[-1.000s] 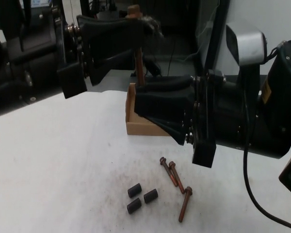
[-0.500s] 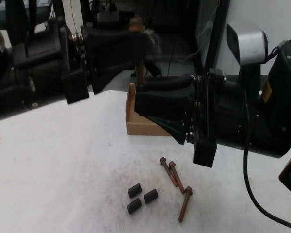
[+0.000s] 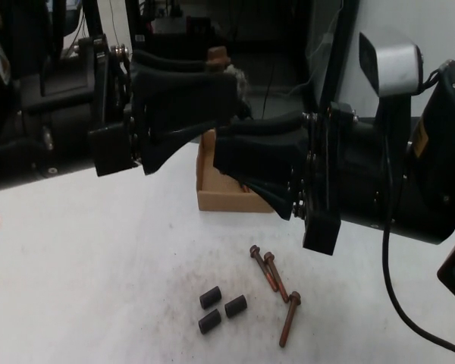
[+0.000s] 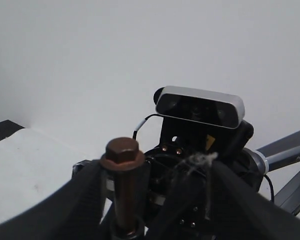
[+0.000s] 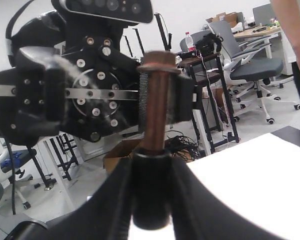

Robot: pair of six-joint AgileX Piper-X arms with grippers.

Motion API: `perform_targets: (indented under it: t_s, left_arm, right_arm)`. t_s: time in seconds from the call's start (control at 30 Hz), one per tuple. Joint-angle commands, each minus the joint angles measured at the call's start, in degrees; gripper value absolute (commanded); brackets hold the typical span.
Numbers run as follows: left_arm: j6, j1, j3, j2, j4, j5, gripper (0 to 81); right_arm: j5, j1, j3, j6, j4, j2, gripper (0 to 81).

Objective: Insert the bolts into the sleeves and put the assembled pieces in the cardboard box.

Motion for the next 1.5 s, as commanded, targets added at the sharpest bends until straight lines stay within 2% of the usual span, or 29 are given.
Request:
perform_targets:
  t_s: [0.0,0.27,0.43,0.73,1.03,1.13,1.23,1.3,1.33,1.47]
  left_arm:
    - [-0.3,0.1,-0.3,-0.9,-0.6,0.3,55.5]
    - [1.8,0.1,-0.3,-0.9,1.5,-0.1,55.5]
    - [6.0,0.1,-0.3,-0.9,8.7,-0.1,55.5]
    - [6.2,0.1,-1.5,-1.3,6.7,-1.2,55.5]
    - [3.7,1.2,-3.4,-4.8,-4.4,-10.2,54.5]
    - [3.8,2.1,-3.4,-5.7,-1.4,-14.6,45.2]
    - [4.3,3.2,-3.4,-5.7,6.8,-17.2,20.0]
    - [8.1,3.8,-3.4,-5.7,14.5,-19.2,2.7]
    - [10.9,3.9,-3.4,-5.6,19.2,-20.5,0.2]
    - [17.0,3.9,-3.4,-5.4,37.0,-29.8,0.3]
  right_arm:
    - [-0.4,-0.1,-0.3,-0.1,-0.8,-0.2,0.6]
    - [-0.7,-0.1,-0.3,-0.1,-2.2,-0.2,0.6]
    - [-0.7,-0.1,-0.5,0.0,-3.5,-0.2,0.6]
    - [-0.1,-0.1,-0.5,0.0,-3.4,-0.2,0.6]
    - [0.6,-0.1,-0.5,-0.7,0.5,-0.2,0.6]
    - [5.7,-0.1,-0.5,-1.8,6.4,-0.2,0.6]
    - [14.2,-0.4,-1.2,-1.8,11.9,-0.2,0.6]
    - [18.3,-0.9,-3.3,-1.8,16.7,-0.1,0.6]
    - [19.8,-1.5,-4.9,-1.8,19.8,0.1,0.6]
    - [23.3,-5.4,-13.1,-1.8,33.0,3.1,0.6]
